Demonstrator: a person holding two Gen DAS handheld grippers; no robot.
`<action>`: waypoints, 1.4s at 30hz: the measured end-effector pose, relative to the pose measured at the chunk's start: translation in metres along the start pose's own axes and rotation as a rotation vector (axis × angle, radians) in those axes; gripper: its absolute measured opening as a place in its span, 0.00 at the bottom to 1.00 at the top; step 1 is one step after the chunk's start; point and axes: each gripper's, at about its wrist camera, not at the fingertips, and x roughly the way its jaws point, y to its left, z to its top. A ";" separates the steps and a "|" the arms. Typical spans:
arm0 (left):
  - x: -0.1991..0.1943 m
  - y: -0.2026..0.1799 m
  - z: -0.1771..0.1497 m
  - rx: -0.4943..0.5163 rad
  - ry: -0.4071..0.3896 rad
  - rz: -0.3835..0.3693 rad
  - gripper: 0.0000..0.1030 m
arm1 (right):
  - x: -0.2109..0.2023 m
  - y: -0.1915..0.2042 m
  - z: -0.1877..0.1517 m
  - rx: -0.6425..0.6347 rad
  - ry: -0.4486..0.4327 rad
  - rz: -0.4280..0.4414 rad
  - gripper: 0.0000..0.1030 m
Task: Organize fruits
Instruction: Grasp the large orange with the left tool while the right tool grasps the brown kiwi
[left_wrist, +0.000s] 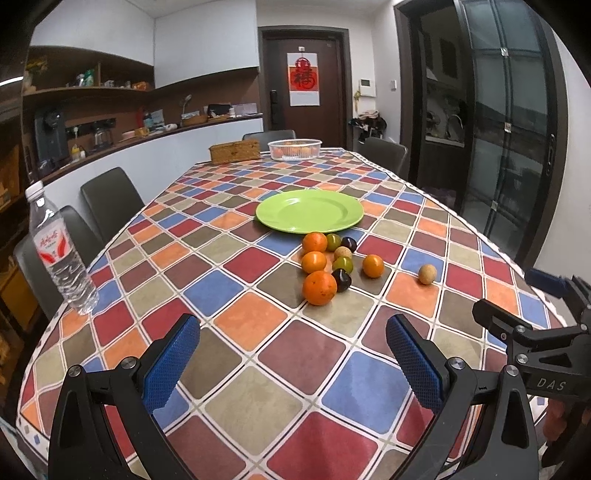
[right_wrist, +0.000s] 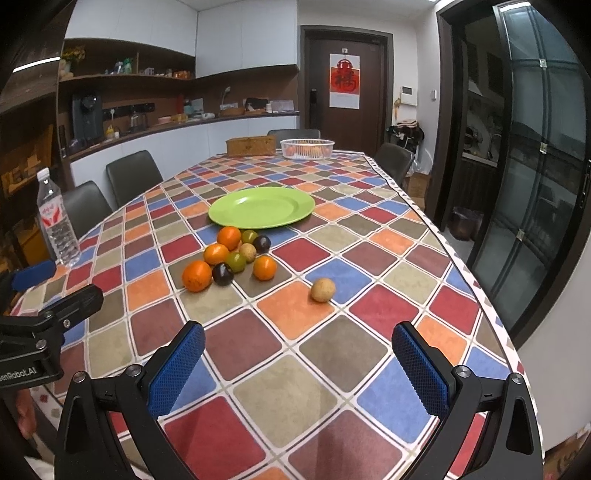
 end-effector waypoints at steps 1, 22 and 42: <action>0.003 0.000 0.001 0.006 0.003 -0.004 0.99 | 0.003 -0.001 0.001 -0.006 0.001 -0.005 0.99; 0.097 -0.010 0.022 0.061 0.144 -0.091 0.66 | 0.081 -0.011 0.026 -0.011 0.123 0.013 0.88; 0.167 -0.015 0.025 0.044 0.300 -0.143 0.39 | 0.147 -0.027 0.031 0.022 0.296 0.050 0.47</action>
